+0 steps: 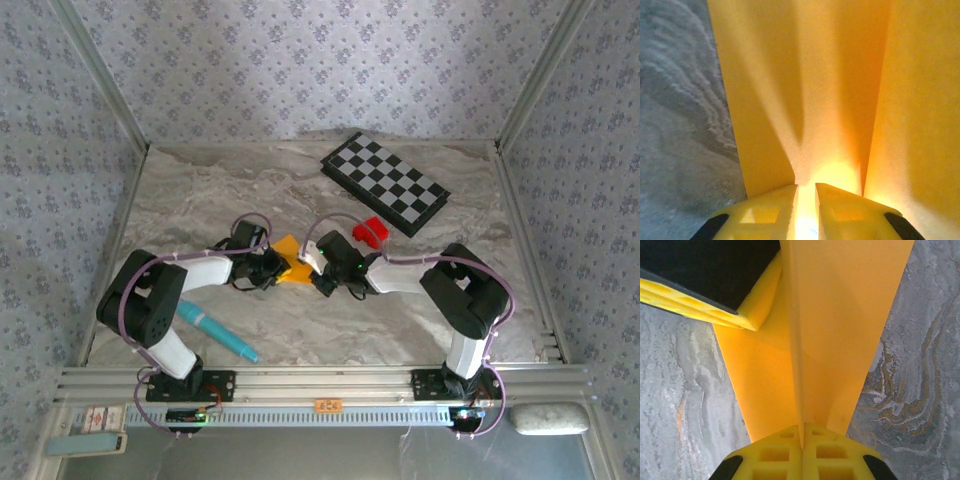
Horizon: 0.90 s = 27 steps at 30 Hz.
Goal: Fold a paper plane with a square sheet of paper (pick it up from the middle)
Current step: Fourth fold the wing at the center of the table.
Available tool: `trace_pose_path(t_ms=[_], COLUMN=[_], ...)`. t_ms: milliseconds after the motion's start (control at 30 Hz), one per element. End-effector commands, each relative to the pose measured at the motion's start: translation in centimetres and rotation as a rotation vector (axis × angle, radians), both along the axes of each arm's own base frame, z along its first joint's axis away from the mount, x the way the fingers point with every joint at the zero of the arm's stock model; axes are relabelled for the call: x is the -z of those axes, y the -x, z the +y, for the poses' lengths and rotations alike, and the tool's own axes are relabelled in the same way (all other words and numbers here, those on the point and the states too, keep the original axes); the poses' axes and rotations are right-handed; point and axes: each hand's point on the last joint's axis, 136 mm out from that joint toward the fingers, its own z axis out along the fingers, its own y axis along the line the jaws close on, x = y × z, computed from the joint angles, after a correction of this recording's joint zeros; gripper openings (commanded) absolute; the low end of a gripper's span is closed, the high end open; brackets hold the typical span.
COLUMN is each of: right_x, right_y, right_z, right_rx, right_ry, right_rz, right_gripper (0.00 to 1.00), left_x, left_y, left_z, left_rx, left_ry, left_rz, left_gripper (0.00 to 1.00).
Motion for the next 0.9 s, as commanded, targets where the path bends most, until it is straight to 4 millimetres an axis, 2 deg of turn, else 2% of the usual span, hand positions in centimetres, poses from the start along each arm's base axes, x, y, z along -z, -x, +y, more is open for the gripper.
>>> trace_pose_path(t_ms=[0, 500, 867], right_x=[0.7, 1.5, 2.0], right_y=[0.5, 0.5, 0.5], right_z=[-0.1, 0.0, 0.1], right_rx=[0.02, 0.072, 0.096], right_ry=[-0.017, -0.083, -0.077], right_rz=[0.103, 0.278, 0.343], right_gripper=[0.05, 0.06, 0.06], left_x=[-0.3, -1.2, -2.0], left_y=[0.1, 0.0, -0.3], left_z=[1.3, 1.3, 0.3], left_rx=[-0.011, 0.003, 0.02], left_ry=[-0.06, -0.051, 0.008], left_rz=[-0.002, -0.034, -0.076], left_gripper=[0.18, 0.2, 0.2])
